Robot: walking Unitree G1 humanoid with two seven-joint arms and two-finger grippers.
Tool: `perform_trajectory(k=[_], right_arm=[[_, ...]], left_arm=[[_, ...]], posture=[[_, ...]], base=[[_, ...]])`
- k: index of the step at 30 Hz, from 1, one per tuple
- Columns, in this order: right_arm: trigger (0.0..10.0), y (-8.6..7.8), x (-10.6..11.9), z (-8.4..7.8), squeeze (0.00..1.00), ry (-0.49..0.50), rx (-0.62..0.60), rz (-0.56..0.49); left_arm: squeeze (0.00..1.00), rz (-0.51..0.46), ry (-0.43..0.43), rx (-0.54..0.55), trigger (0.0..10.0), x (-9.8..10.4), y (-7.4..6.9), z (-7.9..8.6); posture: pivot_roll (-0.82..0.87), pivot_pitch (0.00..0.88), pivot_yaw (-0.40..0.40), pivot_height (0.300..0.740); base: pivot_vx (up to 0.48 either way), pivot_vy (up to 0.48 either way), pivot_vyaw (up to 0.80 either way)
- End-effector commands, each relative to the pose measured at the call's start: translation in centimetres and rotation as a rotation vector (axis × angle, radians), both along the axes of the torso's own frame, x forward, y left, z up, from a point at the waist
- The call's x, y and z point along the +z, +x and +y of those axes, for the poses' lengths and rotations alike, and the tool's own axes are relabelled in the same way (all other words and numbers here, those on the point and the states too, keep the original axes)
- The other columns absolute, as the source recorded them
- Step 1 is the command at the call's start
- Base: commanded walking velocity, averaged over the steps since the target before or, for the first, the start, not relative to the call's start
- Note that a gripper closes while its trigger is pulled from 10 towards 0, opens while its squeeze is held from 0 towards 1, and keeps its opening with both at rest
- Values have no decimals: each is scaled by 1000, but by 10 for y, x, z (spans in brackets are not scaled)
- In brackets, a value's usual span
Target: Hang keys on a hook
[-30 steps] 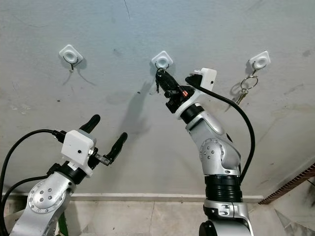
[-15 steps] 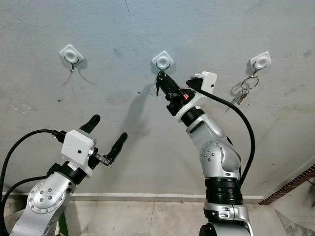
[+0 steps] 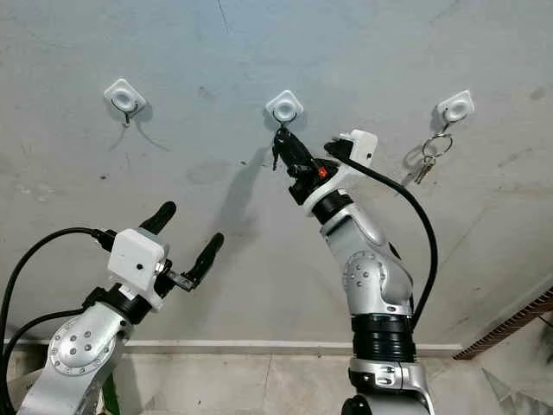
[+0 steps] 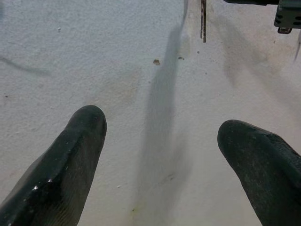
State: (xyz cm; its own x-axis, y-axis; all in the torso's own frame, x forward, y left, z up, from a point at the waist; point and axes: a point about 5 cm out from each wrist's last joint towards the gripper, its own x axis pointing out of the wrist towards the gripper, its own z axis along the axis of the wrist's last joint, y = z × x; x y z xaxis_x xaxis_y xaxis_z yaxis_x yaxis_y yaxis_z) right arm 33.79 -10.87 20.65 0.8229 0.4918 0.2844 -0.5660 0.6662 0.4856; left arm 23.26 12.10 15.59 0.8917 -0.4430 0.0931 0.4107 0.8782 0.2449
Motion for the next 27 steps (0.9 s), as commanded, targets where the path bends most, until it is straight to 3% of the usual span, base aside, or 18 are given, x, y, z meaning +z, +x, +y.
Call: perform_trajectory(k=[1, 13, 20, 27], right_arm=[[10000, 1, -16, -1, 0, -1, -13, 83], [10000, 8, -13, -12, 0, 149, -55, 149], [10000, 0, 11, -4, 0, 182, 72, 48], [10000, 0, -2, -6, 0, 156, 54, 97]], left_arm=[[0, 9, 6, 2, 10000, -1, 1, 1], [0, 7, 6, 3, 10000, 0, 1, 0], [0, 8, 5, 2, 10000, -1, 1, 1], [0, 9, 5, -1, 10000, -1, 1, -1]], posture=[[221, 22, -6, 740], [221, 23, -7, 740], [217, 23, -6, 740], [221, 23, -5, 740]], base=[[0, 0, 0], [0, 0, 0], [0, 0, 0], [0, 0, 0]])
